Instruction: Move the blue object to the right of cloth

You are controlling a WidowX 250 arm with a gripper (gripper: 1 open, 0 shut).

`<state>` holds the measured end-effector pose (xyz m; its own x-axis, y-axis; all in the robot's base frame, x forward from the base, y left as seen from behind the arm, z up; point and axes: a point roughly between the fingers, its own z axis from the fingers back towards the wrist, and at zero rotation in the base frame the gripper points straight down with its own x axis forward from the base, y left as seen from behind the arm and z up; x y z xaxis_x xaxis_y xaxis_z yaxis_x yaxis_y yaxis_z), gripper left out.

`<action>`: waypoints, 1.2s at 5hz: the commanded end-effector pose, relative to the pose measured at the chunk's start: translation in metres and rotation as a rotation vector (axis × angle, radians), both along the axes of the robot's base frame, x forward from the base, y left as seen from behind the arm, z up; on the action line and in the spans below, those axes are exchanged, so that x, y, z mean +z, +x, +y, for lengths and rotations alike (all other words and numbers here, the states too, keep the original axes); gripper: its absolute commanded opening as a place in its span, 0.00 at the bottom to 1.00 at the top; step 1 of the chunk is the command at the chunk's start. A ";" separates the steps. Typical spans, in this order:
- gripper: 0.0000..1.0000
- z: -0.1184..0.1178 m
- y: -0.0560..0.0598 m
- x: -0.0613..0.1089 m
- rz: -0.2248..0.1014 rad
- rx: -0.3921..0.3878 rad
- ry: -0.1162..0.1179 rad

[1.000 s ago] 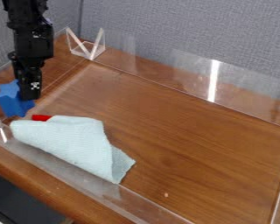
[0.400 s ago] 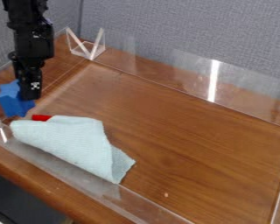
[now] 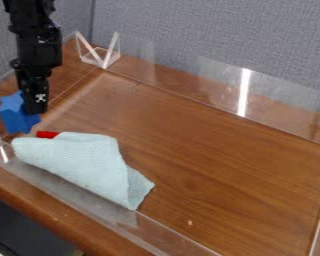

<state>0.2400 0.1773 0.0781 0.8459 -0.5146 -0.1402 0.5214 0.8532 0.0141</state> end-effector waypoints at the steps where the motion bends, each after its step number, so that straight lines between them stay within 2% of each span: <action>1: 0.00 0.003 0.012 0.026 -0.085 -0.017 0.053; 6: 0.00 -0.002 0.019 0.024 -0.099 -0.046 0.051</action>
